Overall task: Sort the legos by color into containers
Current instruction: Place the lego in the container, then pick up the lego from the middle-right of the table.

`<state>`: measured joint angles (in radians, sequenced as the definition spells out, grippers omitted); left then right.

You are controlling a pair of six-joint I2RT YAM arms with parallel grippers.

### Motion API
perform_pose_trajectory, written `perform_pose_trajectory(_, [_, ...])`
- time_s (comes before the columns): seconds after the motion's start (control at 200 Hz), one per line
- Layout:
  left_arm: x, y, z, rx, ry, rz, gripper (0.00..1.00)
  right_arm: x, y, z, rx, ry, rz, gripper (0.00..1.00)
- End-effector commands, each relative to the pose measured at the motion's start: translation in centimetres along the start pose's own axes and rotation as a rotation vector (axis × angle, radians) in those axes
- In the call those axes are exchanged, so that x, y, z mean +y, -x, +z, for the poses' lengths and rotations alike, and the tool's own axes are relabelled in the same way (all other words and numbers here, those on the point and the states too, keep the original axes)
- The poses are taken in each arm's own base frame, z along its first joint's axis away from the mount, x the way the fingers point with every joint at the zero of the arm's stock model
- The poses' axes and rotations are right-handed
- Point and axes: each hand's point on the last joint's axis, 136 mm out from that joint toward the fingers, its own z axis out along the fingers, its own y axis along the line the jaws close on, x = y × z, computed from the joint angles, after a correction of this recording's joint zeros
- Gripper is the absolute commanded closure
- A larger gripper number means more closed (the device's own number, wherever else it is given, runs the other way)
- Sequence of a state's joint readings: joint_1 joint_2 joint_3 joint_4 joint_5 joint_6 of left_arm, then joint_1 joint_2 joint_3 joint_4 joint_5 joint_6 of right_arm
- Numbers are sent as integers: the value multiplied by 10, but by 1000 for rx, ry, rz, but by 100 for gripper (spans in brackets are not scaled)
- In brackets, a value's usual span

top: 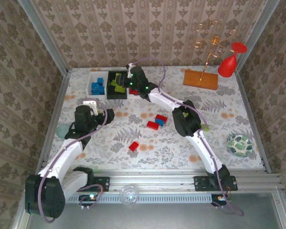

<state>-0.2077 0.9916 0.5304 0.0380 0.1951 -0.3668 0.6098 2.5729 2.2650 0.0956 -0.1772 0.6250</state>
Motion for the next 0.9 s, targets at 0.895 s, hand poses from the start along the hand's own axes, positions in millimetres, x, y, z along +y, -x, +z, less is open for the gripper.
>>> perform_pose_trajectory(0.895, [-64,2,-3,21,-230,90,20,-107,-22,-272,230,-566,-178,25])
